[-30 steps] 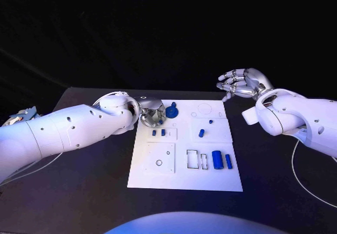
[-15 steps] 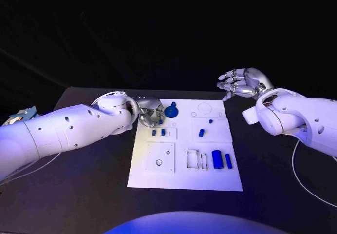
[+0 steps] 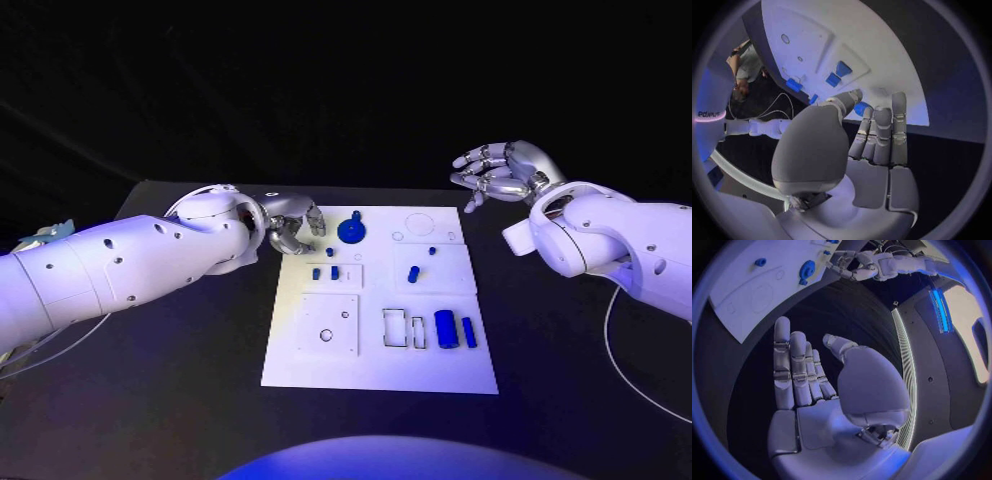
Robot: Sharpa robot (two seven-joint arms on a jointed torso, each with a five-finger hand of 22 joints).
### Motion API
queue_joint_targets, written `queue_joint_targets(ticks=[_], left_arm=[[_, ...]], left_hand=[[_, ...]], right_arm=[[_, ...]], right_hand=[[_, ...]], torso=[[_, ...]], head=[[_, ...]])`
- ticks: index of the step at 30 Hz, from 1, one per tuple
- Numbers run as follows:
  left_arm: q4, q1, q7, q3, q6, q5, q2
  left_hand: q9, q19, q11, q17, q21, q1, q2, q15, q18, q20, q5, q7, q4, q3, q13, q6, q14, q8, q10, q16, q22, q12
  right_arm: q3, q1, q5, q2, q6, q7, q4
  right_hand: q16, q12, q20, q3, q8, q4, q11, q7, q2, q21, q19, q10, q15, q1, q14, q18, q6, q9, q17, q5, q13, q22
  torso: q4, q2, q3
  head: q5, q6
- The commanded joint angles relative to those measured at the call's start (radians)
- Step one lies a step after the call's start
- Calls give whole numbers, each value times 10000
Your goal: Assemble the parts on the task board
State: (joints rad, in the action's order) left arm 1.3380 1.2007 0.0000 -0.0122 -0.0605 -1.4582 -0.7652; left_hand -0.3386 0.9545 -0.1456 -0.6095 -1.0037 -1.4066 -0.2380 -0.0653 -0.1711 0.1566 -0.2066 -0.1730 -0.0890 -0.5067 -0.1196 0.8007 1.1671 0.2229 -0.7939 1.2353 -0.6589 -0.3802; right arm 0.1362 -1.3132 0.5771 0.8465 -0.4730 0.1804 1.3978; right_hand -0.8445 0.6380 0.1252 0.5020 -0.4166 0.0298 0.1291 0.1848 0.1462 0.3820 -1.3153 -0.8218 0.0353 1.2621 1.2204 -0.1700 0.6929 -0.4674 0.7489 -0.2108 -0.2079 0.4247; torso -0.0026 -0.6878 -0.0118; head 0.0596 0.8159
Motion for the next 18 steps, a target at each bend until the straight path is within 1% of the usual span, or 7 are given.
queue_joint_targets(ticks=[1,5,8,9,10,11,18], left_arm=[[26,16,534,97,-715,2348,-202],[43,28,1178,203,-991,4811,-496],[124,33,1787,243,-1035,7172,-710],[152,33,1941,250,-1040,7803,-763],[191,33,2128,256,-1038,8525,-824],[234,32,2305,260,-1021,9171,-881],[689,17,3200,262,-813,11656,-1200]], left_hand=[[-33,-86,-41,818,169,-122,120,-37,-141,58,-36,-95,-168,301,73,-26,-456,-53,254,-378,99,-91],[-51,-367,-74,1222,563,-339,292,-66,-135,85,-51,-336,-348,307,149,43,-1003,-62,336,-928,331,-320],[-57,-548,-111,1640,968,-408,342,-86,-141,101,-42,-419,-442,143,192,172,-1296,-66,182,-1526,589,-593],[-74,-583,-81,1762,1076,-403,368,-53,-143,81,-45,-397,-456,44,150,271,-1343,-34,-131,-1707,661,-817],[-156,-566,28,1831,1136,-357,393,20,-150,43,-40,-281,-471,-1,27,584,-1306,146,-650,-1788,709,-1191],[-322,-543,200,1877,1206,-301,412,161,-155,-38,-42,-83,-447,44,-168,1047,-1271,491,-1156,-1848,762,-1674],[-530,-436,467,2015,1550,-79,469,310,-138,-191,-59,130,-433,11,-489,1067,-1245,767,-1345,-2129,1008,-2432]], right_arm=[[-4,2,1223,-12,931,-242,-175],[-3,3,2404,-27,1694,-454,-381],[-3,9,3777,-33,2298,-658,-486],[-3,13,4228,-34,2439,-721,-498],[-3,22,4860,-33,2585,-808,-497],[-3,33,5510,-31,2714,-921,-477],[-1,153,8656,-9,3033,-1670,-139]], right_hand=[[-909,-556,-151,397,253,-197,-68,167,28,523,-395,-530,-123,93,769,-97,418,263,694,136,424,328],[-2329,-1300,-277,888,617,-531,-222,25,33,1242,-624,-1259,-249,215,1636,-75,923,554,2073,208,891,879],[-2989,-1653,-363,1067,753,-726,-339,-93,6,2729,-931,-1762,-346,272,2054,111,1285,651,2744,251,1054,2282],[-3014,-1707,-372,1078,778,-742,-349,-98,5,2794,-933,-1809,-351,264,2074,117,1317,664,2767,253,1074,2344],[-3202,-1859,-396,1104,831,-798,-383,-146,2,3203,-988,-1978,-381,253,2182,171,1449,694,2974,266,1126,2738],[-3358,-2009,-419,1120,858,-839,-435,-222,7,3552,-1053,-2126,-443,239,2287,217,1587,709,3137,265,1177,3073],[-4036,-2903,-458,1075,1103,-783,-438,-288,322,4807,-1294,-2301,-418,-115,2615,401,1837,800,3913,621,1421,4294]], torso=[[3,9,1],[6,18,18],[0,3,28],[-1,4,35],[-3,-5,32],[-4,-11,30],[-9,-20,32]], head=[[-13,-51],[-146,-134],[-349,-210],[-360,-213],[-493,-273],[-525,-291],[-795,-395]])
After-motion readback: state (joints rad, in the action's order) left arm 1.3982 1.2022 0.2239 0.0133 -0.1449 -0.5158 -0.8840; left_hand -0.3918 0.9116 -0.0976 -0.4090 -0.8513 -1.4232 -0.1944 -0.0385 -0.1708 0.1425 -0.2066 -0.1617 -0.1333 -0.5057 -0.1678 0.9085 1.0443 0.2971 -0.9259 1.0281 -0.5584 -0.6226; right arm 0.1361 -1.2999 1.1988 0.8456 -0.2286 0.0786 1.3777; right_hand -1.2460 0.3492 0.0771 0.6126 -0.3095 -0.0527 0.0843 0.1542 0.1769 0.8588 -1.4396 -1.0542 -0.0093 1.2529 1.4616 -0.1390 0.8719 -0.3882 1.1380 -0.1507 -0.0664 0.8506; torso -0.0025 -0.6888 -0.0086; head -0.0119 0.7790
